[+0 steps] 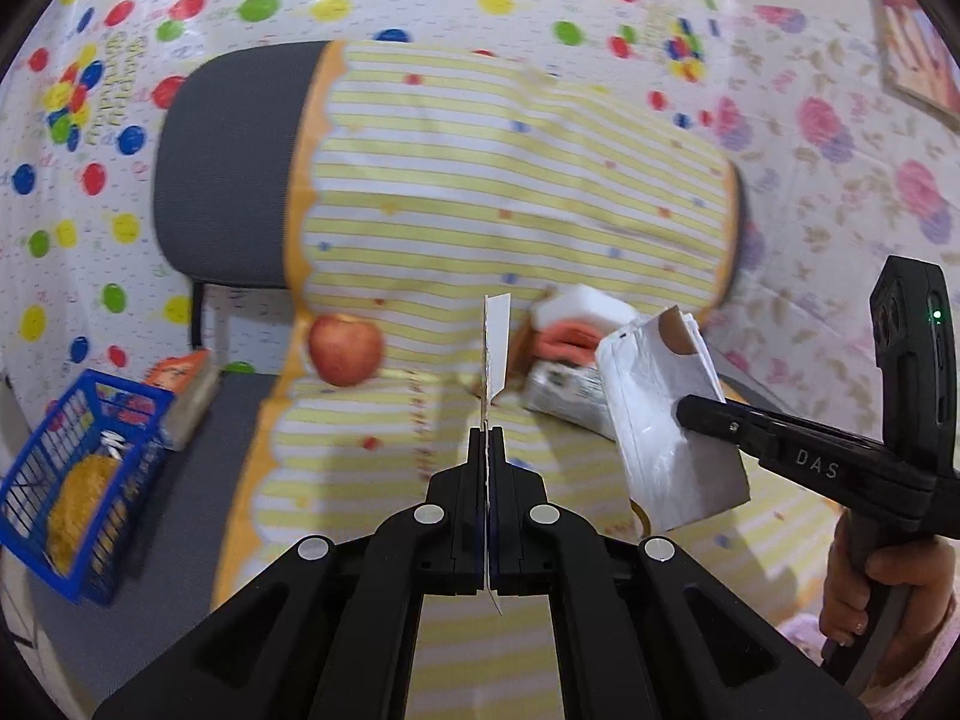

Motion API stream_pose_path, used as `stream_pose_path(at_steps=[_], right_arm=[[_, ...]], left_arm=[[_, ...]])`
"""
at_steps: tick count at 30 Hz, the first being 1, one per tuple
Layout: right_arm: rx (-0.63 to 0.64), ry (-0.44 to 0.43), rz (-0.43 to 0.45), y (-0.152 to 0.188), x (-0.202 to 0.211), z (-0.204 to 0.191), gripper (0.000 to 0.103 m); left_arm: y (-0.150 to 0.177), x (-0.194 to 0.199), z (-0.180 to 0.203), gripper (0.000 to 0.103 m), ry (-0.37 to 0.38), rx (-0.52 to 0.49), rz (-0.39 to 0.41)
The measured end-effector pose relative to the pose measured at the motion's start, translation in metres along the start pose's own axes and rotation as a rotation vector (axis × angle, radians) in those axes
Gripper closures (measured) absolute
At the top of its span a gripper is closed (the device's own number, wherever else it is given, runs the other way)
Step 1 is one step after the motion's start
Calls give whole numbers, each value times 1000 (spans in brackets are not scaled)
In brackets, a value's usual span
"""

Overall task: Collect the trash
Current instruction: 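Grasp the white paper bag with the right tool while the left tool holds the card, then carry card and paper bag over the pink bin and open both tools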

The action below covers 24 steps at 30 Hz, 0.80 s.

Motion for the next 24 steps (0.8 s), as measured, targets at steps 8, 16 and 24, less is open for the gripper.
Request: stream_pose_path(at_steps=[8, 16, 24], right_arm=[[-46, 90, 74, 22, 61, 45, 100], [-84, 216, 113, 52, 112, 89, 100], [-157, 366, 148, 85, 172, 146, 99]], left_arm=[[17, 11, 77, 103, 122, -83, -6], [35, 13, 152, 103, 245, -176, -25], [51, 18, 222, 103, 386, -262, -42]])
Point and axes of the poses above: each gripper's, at about its wrist camera, not at the fingertips, and x roughly against the way its jaws point, z to its right, y to its underside, the point moved 10 cm from there along -x, roughly the way its jaws point, and after that the axes turned 9 degrees about -x, right-handed, at the moved point
